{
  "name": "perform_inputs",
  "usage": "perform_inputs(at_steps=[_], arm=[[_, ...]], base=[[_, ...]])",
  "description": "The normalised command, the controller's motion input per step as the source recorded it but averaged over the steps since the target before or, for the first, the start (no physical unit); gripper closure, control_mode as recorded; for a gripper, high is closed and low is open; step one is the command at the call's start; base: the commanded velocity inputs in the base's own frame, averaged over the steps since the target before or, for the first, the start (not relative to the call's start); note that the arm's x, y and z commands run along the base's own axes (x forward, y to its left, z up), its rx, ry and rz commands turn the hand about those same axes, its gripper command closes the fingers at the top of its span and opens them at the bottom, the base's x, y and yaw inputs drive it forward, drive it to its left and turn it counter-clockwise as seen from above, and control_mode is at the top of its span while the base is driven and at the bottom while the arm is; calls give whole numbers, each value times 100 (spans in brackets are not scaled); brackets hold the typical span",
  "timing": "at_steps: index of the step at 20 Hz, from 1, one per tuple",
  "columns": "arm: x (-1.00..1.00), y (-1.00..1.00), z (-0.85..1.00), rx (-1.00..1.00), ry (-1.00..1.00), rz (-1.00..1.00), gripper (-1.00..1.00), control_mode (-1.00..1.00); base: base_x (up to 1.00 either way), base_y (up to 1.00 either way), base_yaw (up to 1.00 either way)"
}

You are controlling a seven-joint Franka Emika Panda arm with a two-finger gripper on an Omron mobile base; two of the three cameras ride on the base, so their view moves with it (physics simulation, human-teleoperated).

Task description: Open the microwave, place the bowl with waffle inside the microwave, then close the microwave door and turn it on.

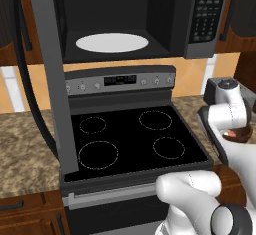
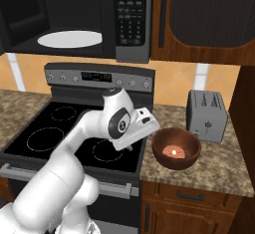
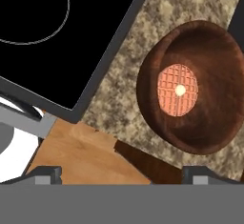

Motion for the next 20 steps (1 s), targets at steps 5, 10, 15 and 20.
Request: perform_inputs(at_steps=[5, 10, 15, 20], arm=[[34, -26, -35, 0, 4, 0, -100, -100], [33, -24, -33, 0, 6, 0, -100, -100], [37, -13, -38, 0, 9, 0, -100, -100], [41, -19, -30, 2, 8, 0, -100, -100]], base=[[0, 0, 0], [0, 0, 0], [0, 0, 0], [0, 0, 0]])
